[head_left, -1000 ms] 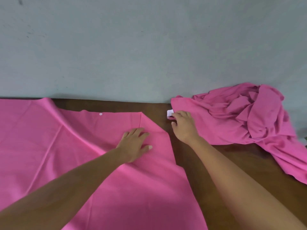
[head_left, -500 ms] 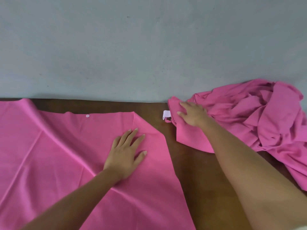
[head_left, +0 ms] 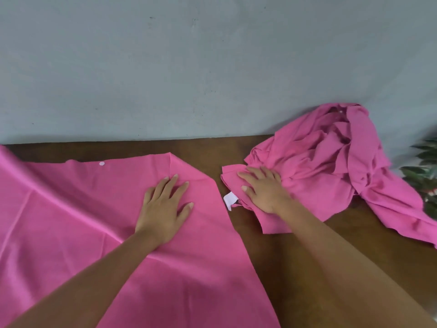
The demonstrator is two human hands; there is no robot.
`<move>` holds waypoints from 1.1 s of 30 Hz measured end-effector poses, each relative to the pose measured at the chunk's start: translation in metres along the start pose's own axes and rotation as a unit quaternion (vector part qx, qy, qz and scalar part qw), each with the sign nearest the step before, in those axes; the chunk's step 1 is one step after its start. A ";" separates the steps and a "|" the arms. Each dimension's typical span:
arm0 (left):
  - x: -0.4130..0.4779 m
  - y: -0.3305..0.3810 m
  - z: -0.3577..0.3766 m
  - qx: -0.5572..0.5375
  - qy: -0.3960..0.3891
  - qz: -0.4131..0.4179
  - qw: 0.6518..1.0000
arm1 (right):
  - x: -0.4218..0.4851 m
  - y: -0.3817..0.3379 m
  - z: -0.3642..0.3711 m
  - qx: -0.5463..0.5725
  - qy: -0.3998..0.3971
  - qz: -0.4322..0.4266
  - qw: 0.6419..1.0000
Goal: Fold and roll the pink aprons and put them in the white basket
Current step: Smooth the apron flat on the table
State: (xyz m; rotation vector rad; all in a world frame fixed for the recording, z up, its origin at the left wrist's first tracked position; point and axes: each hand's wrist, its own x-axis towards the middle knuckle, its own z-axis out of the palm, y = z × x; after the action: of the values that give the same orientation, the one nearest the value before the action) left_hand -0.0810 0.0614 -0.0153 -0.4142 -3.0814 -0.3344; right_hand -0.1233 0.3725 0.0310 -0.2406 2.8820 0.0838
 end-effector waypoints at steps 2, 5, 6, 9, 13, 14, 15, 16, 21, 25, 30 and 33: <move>0.000 0.000 -0.002 0.003 -0.004 0.004 1.000 | -0.028 0.002 0.009 0.005 0.002 0.001 1.000; -0.002 0.000 -0.005 0.003 -0.012 0.012 1.000 | -0.072 0.005 0.020 -0.003 -0.010 -0.007 1.000; -0.003 0.001 -0.007 0.003 -0.012 0.015 1.000 | -0.087 0.007 0.023 -0.004 -0.015 -0.010 1.000; -0.004 -0.001 -0.008 -0.002 -0.008 0.021 1.000 | -0.130 0.015 0.029 -0.020 -0.026 -0.009 0.999; -0.003 -0.003 -0.004 -0.006 -0.005 0.025 1.000 | -0.181 0.027 0.039 -0.048 -0.039 -0.005 0.998; -0.002 -0.003 -0.003 -0.004 -0.006 0.026 1.000 | -0.191 0.030 0.042 -0.046 -0.039 -0.001 0.998; -0.002 -0.003 -0.002 -0.004 -0.006 0.025 1.000 | -0.200 0.032 0.045 -0.048 -0.039 0.004 0.998; -0.001 -0.002 -0.002 -0.006 -0.006 0.024 1.000 | -0.208 0.033 0.046 -0.055 -0.041 0.011 0.998; -0.002 -0.001 -0.005 -0.009 -0.008 0.029 1.000 | -0.232 0.037 0.041 -0.044 -0.046 0.009 0.998; -0.002 0.002 -0.008 -0.015 -0.027 0.025 0.999 | -0.223 0.030 0.026 0.025 0.092 -0.008 0.995; 0.002 -0.002 -0.017 -0.069 -0.070 0.037 0.994 | -0.169 -0.015 0.004 0.035 0.181 -0.057 0.981; -0.001 -0.010 -0.025 -0.115 -0.075 0.055 0.989 | -0.124 -0.048 -0.001 0.046 0.160 -0.097 0.981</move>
State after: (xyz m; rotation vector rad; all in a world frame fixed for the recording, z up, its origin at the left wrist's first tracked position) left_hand -0.0827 0.0461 0.0069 -0.6429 -3.1568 -0.6899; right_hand 0.0034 0.3445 0.0616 -0.5625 3.1495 -0.1359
